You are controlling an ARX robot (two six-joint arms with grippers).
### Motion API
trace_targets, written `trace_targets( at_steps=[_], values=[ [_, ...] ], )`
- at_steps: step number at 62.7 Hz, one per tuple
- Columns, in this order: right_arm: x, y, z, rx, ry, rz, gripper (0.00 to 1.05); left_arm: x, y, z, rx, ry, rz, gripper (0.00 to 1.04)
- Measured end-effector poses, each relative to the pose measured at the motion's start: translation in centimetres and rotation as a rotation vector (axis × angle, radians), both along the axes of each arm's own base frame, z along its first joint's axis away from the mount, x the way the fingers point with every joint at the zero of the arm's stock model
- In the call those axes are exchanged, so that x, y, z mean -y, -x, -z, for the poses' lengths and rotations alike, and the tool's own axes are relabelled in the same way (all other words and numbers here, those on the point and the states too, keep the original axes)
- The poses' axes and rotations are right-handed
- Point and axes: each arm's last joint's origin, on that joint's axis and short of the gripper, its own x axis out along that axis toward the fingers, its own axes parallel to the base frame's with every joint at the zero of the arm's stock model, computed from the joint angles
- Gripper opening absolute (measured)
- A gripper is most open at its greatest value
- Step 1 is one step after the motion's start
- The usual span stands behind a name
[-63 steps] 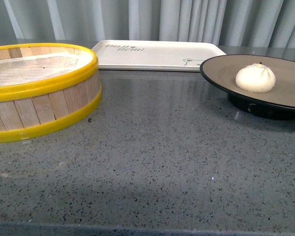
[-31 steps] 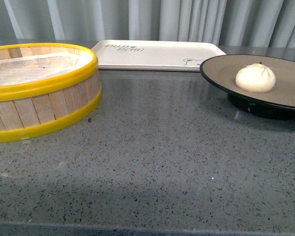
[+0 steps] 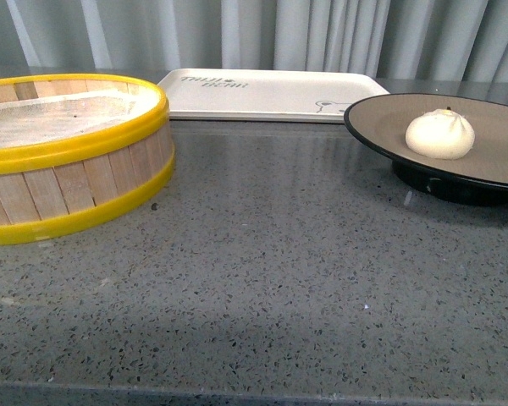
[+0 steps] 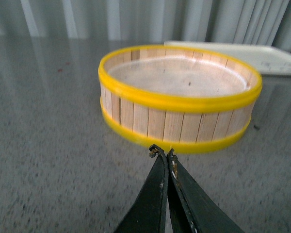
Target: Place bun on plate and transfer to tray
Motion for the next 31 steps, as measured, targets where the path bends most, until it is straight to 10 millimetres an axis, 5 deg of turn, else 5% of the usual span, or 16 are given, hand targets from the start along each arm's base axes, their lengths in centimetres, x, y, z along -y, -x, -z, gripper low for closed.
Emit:
trace_targets(
  at_steps=[27,31],
  values=[
    [0.0,0.0,0.0,0.0,0.0,0.0,0.96,-0.01,0.44,-0.15,0.028,0.0,-0.003,0.04],
    [0.0,0.0,0.0,0.0,0.0,0.0,0.96,-0.01,0.44,-0.15,0.028,0.0,-0.003,0.12]
  ],
)
